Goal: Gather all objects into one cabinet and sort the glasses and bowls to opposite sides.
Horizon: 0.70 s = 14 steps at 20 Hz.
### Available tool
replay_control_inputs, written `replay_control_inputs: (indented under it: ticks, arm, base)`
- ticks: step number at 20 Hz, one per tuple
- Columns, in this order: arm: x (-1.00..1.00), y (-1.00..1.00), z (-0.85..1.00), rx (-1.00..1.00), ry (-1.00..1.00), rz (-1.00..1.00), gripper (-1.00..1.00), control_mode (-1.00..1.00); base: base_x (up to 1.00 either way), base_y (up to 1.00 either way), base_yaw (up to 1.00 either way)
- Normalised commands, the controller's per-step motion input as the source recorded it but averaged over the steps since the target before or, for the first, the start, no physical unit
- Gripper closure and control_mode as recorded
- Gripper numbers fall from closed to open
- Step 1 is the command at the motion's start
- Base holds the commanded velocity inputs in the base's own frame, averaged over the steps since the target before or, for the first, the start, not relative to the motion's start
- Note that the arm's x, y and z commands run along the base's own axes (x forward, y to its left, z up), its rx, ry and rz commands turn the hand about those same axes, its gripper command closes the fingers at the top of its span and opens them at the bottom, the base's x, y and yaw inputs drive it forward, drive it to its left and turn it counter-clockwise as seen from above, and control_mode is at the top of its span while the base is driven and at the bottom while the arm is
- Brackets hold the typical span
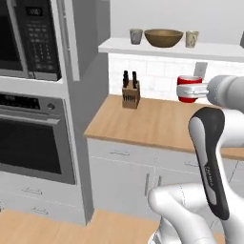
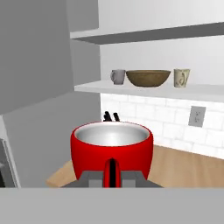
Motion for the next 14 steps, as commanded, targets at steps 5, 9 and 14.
replay_control_inputs:
  ticks: [5,9,14]
  arm:
    - [0.00,0.00,0.00,0.00,0.00,0.00,1.00,1.00]
    - [0.00,0.00,0.00,0.00,0.00,0.00,1.00,1.00]
    - [0.00,0.00,0.00,0.00,0.00,0.00,1.00,1.00]
  base:
    - [0.43,0.00,-0.52]
    - [0.45,0.00,-0.46]
    - [0.37,0.00,-0.43]
